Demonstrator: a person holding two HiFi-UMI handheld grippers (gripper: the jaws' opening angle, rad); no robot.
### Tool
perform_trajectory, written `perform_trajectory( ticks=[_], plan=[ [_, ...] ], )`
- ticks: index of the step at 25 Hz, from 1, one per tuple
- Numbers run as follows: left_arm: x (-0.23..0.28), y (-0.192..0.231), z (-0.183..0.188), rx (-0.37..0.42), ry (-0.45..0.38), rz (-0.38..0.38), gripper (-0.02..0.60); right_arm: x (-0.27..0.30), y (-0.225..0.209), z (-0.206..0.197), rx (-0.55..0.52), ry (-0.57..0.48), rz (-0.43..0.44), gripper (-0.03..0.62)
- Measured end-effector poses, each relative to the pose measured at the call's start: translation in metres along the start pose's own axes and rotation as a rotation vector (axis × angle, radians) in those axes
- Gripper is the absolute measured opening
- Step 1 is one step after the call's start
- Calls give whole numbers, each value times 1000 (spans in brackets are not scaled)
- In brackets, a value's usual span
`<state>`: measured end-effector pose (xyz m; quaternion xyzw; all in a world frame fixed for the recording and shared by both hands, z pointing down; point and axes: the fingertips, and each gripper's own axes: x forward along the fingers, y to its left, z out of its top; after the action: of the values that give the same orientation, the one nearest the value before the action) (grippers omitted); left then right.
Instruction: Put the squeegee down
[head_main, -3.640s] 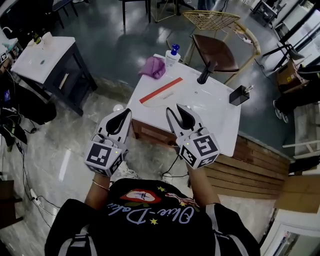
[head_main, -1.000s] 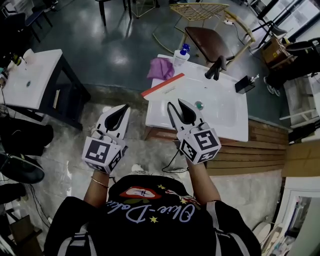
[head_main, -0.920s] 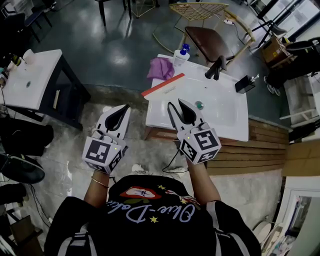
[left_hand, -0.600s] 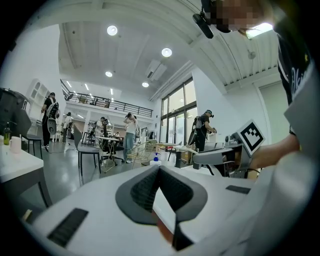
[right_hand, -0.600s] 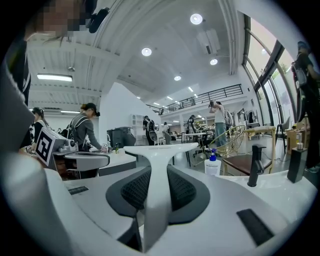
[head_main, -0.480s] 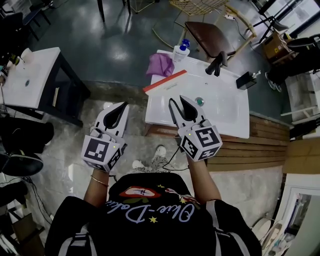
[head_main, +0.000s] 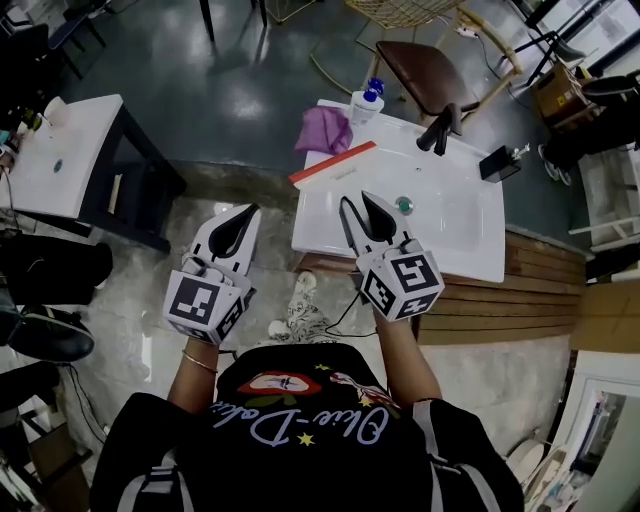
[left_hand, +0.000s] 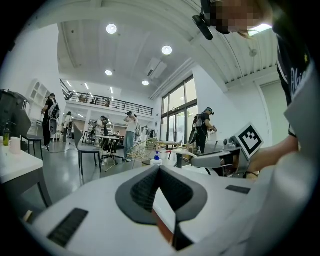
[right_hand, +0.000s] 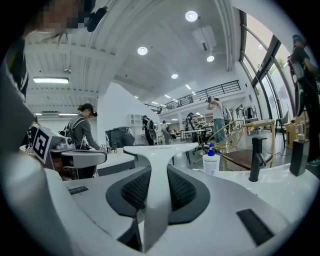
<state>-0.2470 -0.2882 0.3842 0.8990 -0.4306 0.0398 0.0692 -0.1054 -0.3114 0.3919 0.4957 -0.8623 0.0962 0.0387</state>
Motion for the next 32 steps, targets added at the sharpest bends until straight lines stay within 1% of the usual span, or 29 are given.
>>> perform_trajectory(
  ticks=[6, 11, 19, 29, 32],
  plan=[
    [12, 4, 7, 10, -16, -5, -3, 6, -8, -6, 15, 10, 0, 91],
    [19, 3, 2, 9, 4, -18, -3, 11, -14, -10, 25, 21, -6, 89],
    [22, 10, -4, -1, 34, -8, -3, 21, -19, -20, 39, 42, 0, 91],
    [27, 16, -9, -9, 39, 10, -3, 29, -28, -33, 56, 72, -6, 91],
    [29, 16, -11, -12, 56, 13, -3, 31, -30, -36, 61, 79, -5, 91]
  ],
)
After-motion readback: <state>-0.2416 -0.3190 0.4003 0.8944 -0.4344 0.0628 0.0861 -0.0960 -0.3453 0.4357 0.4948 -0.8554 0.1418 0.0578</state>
